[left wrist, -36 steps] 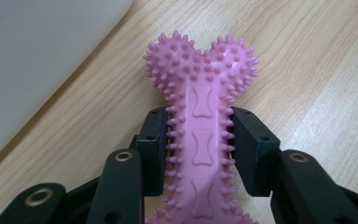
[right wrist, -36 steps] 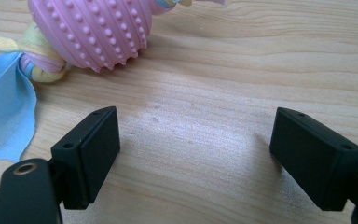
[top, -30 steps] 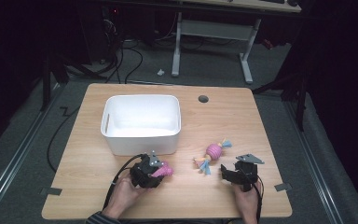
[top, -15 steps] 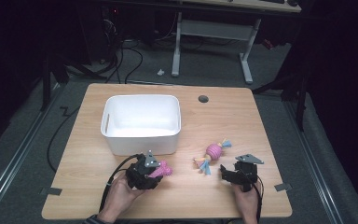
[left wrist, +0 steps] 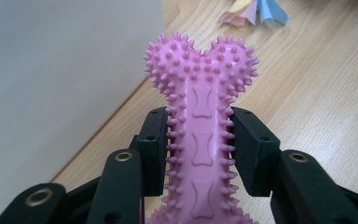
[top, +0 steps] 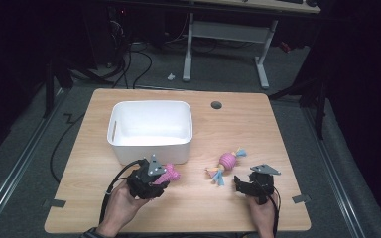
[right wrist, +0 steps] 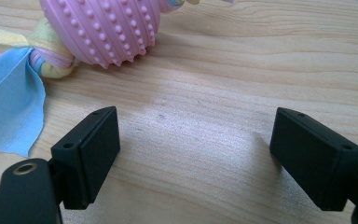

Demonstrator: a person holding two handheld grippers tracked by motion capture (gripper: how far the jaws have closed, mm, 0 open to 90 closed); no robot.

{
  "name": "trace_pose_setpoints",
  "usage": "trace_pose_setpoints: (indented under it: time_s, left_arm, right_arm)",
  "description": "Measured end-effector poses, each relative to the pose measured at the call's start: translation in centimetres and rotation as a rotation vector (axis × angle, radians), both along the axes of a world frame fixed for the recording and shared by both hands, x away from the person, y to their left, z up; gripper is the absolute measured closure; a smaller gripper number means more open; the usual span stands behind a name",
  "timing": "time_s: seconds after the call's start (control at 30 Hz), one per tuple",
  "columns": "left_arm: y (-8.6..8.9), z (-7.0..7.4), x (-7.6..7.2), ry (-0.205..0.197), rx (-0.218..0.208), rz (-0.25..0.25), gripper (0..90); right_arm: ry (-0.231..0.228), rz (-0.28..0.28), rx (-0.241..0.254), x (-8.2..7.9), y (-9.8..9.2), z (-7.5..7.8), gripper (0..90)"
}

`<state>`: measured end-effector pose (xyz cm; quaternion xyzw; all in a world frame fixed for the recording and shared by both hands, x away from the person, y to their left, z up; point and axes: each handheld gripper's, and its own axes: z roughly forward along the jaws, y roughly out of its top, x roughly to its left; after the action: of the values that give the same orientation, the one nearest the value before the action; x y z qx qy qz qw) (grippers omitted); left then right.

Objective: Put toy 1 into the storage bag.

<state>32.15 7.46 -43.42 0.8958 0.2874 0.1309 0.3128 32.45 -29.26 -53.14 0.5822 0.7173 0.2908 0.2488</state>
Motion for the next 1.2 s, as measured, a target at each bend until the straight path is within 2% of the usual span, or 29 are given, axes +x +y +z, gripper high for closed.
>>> trace_pose_setpoints:
  time_s: [0.23, 0.6, 0.7, 1.2]
  left_arm:
    - [1.1, 1.6, 0.3, -0.01, -0.029, 0.002, 58.8]
    - [2.6, 5.6, 1.8, -0.043, -0.092, 0.009, 58.8]
    - [3.0, 6.3, 2.3, -0.038, -0.115, 0.006, 58.8]
    - [4.5, 8.5, 5.7, -0.024, -0.15, 0.038, 58.7]
  right_arm:
    - [0.0, 0.0, 0.0, 0.0, 0.0, 0.0, 15.8]
    - [0.0, 0.001, 0.0, 0.0, 0.0, 0.0, 15.7]
    - [0.0, 0.001, 0.0, 0.0, 0.0, 0.0, 15.8]
    - [0.0, 0.001, 0.0, 0.0, 0.0, 0.0, 15.8]
